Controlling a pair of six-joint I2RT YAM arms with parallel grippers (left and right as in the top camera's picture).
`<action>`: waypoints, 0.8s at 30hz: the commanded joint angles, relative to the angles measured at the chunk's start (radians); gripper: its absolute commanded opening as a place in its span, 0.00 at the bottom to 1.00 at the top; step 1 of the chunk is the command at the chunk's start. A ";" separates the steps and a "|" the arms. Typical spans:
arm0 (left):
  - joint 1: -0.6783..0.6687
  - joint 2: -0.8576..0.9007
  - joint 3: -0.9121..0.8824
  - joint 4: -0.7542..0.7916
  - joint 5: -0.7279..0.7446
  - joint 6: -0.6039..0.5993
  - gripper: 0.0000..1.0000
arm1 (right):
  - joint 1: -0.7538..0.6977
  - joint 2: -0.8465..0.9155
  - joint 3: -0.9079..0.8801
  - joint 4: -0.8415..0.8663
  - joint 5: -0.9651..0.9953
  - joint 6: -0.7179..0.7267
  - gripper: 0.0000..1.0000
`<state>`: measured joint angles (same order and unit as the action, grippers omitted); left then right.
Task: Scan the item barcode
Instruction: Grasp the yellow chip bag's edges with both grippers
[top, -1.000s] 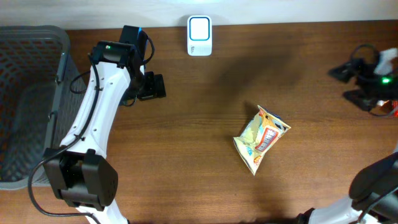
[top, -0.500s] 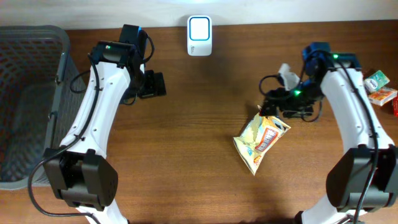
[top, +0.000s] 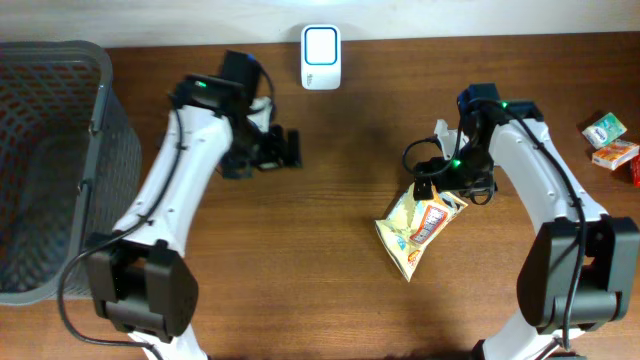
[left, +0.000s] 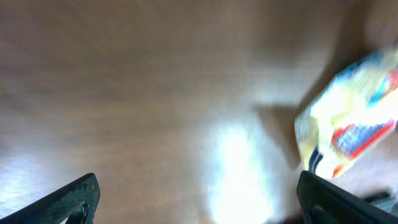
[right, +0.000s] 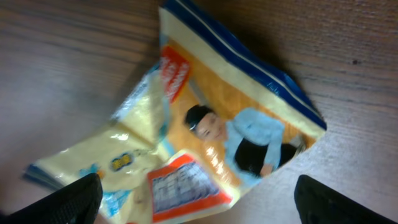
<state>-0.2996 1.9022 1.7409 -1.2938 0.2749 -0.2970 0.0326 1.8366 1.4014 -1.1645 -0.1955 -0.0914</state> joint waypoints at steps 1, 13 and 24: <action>-0.074 0.007 -0.082 0.003 0.018 0.034 1.00 | 0.006 0.006 -0.071 0.053 0.031 0.021 0.87; -0.131 0.007 -0.122 0.021 0.018 0.034 0.99 | 0.010 0.010 -0.233 0.310 -0.164 0.387 0.16; -0.195 0.007 -0.122 0.023 0.111 0.127 1.00 | 0.158 0.010 -0.235 0.624 -0.335 0.942 0.04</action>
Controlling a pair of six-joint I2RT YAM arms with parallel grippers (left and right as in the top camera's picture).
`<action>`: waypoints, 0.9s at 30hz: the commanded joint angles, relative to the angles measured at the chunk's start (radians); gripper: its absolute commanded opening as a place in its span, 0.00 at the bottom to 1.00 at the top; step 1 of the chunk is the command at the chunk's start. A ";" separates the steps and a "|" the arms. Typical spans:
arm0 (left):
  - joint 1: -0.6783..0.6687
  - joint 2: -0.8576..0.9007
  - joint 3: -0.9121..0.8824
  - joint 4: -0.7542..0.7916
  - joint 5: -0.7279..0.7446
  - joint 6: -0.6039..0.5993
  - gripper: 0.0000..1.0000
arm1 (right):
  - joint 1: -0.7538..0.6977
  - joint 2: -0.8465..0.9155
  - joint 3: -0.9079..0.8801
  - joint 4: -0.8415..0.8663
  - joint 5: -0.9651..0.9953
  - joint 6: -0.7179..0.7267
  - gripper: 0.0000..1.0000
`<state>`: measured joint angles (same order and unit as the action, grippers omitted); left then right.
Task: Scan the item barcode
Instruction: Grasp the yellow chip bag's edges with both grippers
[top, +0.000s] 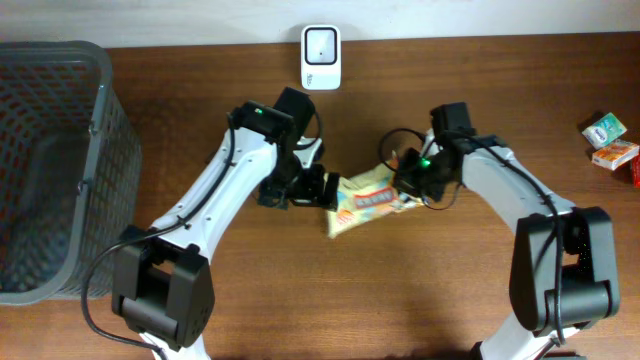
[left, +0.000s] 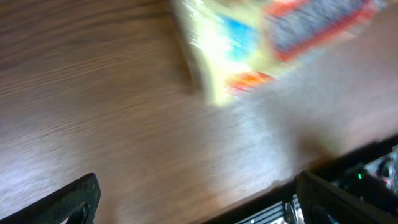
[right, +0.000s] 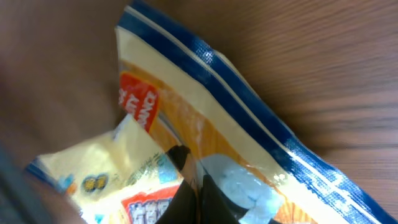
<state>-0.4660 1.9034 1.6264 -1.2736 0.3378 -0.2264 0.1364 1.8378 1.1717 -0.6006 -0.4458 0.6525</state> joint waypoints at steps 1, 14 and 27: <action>-0.034 0.006 -0.008 0.007 0.048 0.057 0.99 | 0.068 0.009 -0.006 0.089 -0.106 0.202 0.04; -0.038 0.015 -0.008 0.202 -0.068 0.056 0.51 | -0.006 0.007 0.090 -0.018 -0.176 -0.183 0.31; -0.001 0.177 -0.008 0.402 -0.182 0.015 0.00 | 0.091 0.017 0.088 -0.025 -0.002 -0.256 0.10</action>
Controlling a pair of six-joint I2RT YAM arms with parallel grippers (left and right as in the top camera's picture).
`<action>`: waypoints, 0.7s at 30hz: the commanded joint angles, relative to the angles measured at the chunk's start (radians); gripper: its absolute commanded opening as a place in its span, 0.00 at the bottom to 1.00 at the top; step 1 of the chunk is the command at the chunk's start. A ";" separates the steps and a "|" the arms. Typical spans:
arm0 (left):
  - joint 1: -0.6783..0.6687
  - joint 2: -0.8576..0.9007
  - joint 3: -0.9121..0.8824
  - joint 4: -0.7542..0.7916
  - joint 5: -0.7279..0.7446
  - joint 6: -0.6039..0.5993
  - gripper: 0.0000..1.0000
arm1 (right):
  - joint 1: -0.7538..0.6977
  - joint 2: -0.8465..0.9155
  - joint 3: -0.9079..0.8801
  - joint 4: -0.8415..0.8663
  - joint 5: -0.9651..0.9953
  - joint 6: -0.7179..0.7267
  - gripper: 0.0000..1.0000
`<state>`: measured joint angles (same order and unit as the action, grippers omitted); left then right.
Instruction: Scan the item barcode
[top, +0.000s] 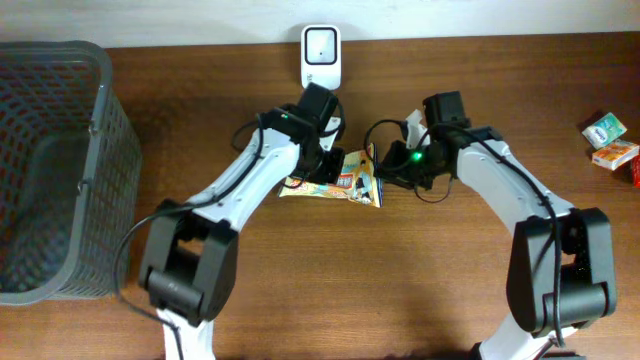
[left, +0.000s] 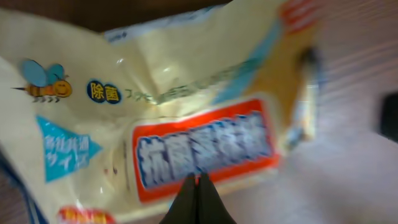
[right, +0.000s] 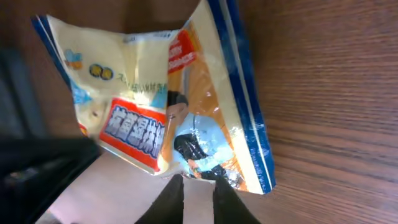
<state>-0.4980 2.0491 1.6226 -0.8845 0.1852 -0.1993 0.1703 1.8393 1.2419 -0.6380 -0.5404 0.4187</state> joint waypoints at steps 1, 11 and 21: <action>0.038 0.036 -0.004 0.017 -0.030 -0.012 0.00 | 0.076 0.021 0.018 0.022 0.109 -0.022 0.10; 0.063 0.145 -0.005 0.011 -0.189 -0.068 0.00 | 0.148 0.153 0.018 0.071 0.304 -0.019 0.09; 0.070 0.134 0.036 -0.105 -0.436 -0.156 0.00 | 0.148 0.171 0.027 -0.036 0.473 -0.019 0.04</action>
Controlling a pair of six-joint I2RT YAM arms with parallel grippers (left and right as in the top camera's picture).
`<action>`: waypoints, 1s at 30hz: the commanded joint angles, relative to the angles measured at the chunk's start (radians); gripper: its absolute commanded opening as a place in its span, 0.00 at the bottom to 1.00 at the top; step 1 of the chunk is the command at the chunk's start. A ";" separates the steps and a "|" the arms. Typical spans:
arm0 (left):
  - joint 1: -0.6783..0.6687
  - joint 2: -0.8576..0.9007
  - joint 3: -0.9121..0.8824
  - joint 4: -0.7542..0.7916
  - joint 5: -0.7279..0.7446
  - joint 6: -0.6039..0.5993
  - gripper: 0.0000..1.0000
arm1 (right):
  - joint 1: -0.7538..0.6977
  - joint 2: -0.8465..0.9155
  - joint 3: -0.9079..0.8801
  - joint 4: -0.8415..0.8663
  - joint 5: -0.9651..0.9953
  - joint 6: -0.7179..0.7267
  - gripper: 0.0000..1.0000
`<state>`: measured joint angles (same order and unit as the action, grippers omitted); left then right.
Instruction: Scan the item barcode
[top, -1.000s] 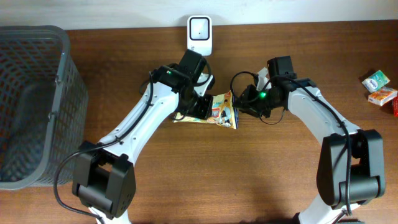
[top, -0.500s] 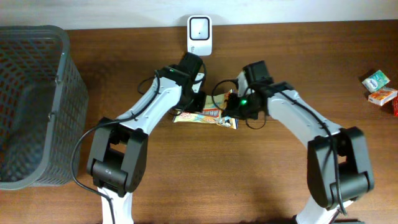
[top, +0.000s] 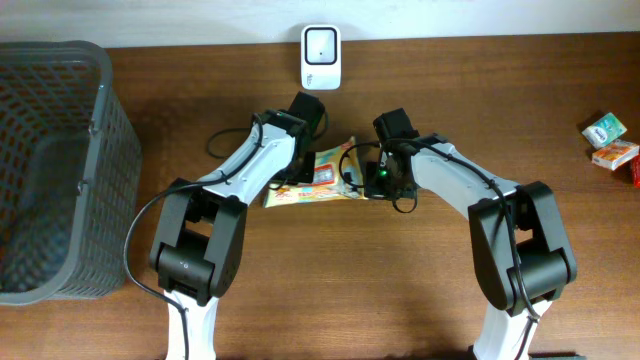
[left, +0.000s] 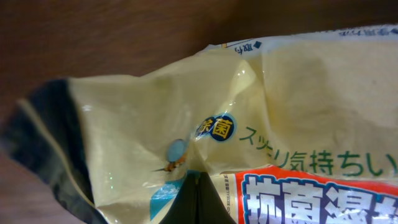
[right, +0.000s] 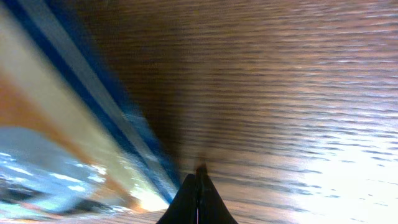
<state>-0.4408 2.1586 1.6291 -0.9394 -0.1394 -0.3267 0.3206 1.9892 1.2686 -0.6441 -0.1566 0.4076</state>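
A yellow snack packet (top: 325, 175) with a red label and a blue edge lies mid-table, below the white scanner (top: 321, 43). My left gripper (top: 300, 170) is at its left part. In the left wrist view the left gripper (left: 198, 182) is shut, pinching the creased packet (left: 298, 93). My right gripper (top: 364, 178) is at the packet's right end. Seen from the right wrist, that gripper (right: 199, 174) is shut over bare wood, just beside the packet's blue edge (right: 93, 93). No barcode shows.
A grey mesh basket (top: 105, 110) fills the far left. Two small boxes (top: 605, 130) (top: 615, 153) lie at the right edge. The scanner stands against the table's back edge.
The packet sits a little further left, with the left gripper still shut on it. My right gripper's fingers stood slightly apart at the packet's end and are now shut beside its blue edge.
First the packet lay at the right under my open right gripper, with the left gripper open far off. Then the right gripper held it mid-table beside the open left gripper. Later the left gripper was shut on it below the scanner, where it remains.
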 joint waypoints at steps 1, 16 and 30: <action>0.013 0.014 0.054 -0.077 -0.111 -0.028 0.00 | -0.002 0.016 0.014 -0.054 0.085 -0.007 0.04; 0.095 -0.117 0.133 -0.135 -0.052 -0.093 0.00 | 0.021 0.017 0.239 0.078 -0.299 0.010 0.04; 0.112 0.061 0.056 -0.023 0.057 -0.047 0.00 | 0.026 0.247 0.233 0.005 -0.138 0.019 0.04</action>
<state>-0.3305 2.1685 1.7008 -0.9596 -0.0048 -0.3935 0.3378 2.1929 1.5074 -0.5758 -0.4435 0.4217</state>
